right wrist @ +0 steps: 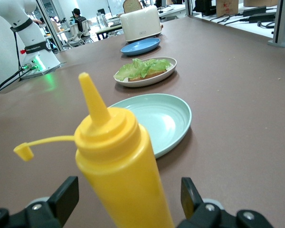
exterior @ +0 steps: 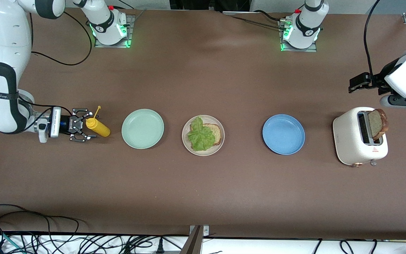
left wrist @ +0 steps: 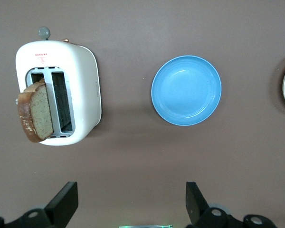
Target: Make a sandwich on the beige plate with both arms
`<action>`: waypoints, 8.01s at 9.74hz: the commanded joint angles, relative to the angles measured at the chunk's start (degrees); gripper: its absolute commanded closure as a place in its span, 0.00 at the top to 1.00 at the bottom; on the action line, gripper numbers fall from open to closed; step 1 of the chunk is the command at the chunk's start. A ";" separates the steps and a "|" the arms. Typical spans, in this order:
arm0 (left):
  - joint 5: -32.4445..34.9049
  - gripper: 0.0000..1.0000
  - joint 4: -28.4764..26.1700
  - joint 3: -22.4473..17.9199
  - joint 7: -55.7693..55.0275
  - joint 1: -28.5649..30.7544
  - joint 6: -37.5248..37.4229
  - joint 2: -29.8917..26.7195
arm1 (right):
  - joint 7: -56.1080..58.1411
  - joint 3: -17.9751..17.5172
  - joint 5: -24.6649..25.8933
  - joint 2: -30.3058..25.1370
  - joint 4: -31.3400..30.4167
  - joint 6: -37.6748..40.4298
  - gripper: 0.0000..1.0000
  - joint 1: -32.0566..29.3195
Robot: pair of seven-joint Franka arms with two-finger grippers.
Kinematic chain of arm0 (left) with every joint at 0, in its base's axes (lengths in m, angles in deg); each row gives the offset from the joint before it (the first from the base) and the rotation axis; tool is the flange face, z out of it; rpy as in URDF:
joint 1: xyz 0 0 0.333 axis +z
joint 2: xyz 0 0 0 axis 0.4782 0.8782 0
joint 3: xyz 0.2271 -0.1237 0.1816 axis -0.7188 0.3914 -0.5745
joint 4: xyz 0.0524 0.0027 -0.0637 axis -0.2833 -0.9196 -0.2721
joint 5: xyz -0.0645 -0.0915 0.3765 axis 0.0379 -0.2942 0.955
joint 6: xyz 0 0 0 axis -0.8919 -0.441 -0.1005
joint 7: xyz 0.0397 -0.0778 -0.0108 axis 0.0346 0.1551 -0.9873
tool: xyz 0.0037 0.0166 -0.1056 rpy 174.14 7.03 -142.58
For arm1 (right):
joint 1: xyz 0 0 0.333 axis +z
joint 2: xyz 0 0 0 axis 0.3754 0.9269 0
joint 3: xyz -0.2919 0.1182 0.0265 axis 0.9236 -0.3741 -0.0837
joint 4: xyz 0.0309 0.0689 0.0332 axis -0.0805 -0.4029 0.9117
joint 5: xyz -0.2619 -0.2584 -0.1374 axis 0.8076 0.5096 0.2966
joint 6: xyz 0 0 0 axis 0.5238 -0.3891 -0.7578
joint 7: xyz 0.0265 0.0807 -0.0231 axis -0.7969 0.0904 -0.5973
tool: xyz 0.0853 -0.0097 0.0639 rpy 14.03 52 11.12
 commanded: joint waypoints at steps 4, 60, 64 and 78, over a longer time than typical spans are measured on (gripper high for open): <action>1.74 1.00 -0.74 0.31 0.17 0.03 0.74 -0.66 | -0.53 -0.24 -1.10 0.08 1.27 2.84 0.00 -0.05; 1.65 1.00 -0.83 0.31 0.26 0.47 0.83 0.21 | -35.28 35.53 -5.82 -1.42 -0.99 -12.36 0.00 42.76; 1.74 1.00 -0.83 0.31 0.17 0.47 0.83 0.21 | -19.91 26.87 -12.70 0.25 -1.71 -7.79 0.00 31.19; 1.65 1.00 -0.74 0.31 0.17 0.47 0.83 0.56 | -6.51 16.46 -15.60 1.22 -0.48 -5.77 1.00 21.05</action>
